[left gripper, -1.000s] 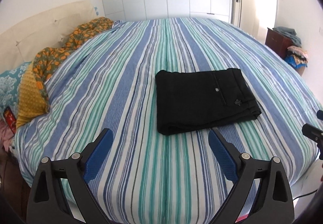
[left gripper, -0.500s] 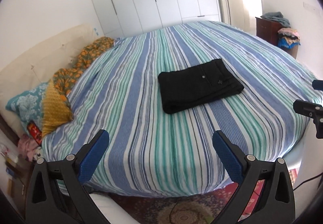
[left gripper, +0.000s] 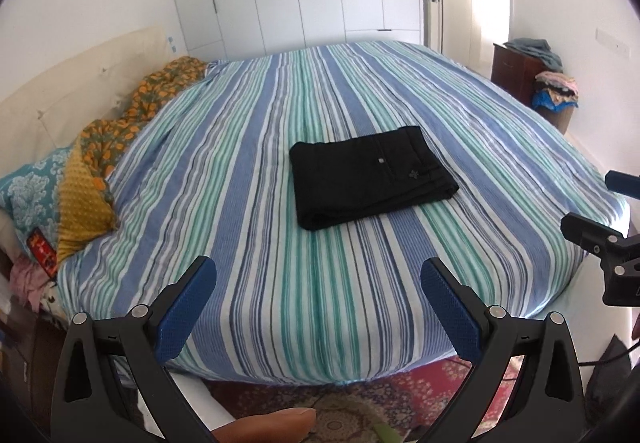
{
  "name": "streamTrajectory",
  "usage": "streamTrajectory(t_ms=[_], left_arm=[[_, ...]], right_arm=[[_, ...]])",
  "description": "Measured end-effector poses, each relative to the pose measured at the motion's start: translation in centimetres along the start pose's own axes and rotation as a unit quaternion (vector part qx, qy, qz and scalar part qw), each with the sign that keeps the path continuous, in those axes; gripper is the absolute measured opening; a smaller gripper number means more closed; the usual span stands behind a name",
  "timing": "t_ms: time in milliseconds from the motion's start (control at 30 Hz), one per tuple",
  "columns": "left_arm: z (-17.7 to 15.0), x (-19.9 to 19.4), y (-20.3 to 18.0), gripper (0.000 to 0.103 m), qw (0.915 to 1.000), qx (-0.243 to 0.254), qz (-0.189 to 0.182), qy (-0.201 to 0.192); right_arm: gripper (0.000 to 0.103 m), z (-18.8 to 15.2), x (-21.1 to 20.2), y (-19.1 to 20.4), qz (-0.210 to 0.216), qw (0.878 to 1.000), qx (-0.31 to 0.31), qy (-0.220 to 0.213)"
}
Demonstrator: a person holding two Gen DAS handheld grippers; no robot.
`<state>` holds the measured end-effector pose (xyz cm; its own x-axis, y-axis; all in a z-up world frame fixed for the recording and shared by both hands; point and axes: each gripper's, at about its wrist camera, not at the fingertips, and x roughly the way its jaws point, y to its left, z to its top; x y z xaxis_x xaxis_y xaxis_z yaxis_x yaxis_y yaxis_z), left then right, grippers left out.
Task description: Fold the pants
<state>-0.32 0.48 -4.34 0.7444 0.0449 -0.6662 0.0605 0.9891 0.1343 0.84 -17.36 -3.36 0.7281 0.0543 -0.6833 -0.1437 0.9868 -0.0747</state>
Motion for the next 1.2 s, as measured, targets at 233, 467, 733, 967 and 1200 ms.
streamTrajectory(t_ms=[233,467,733,967,1200], left_arm=[[-0.4,0.8,1.0,0.102,0.9985,-0.036,-0.013,0.040],[-0.2,1.9,-0.3,0.102,0.9974,-0.017,-0.024,0.065],[-0.3,2.3,-0.5,0.102,0.9975,-0.012,-0.003,0.070],[-0.5,2.6,-0.1,0.102,0.9972,-0.016,0.014,0.071],[-0.5,2.7,-0.2,0.102,0.9973,-0.014,0.017,0.070]], right_arm=[[0.103,0.1,0.8,1.8,0.011,1.000,-0.016,0.022],[0.103,-0.4,1.5,1.2,0.006,1.000,-0.010,0.029],[0.103,-0.5,2.3,0.9,-0.004,0.999,-0.007,0.036],[0.103,-0.6,2.7,1.7,-0.001,0.999,-0.015,0.039],[0.103,-0.6,3.0,1.8,-0.005,0.999,-0.016,0.040]])
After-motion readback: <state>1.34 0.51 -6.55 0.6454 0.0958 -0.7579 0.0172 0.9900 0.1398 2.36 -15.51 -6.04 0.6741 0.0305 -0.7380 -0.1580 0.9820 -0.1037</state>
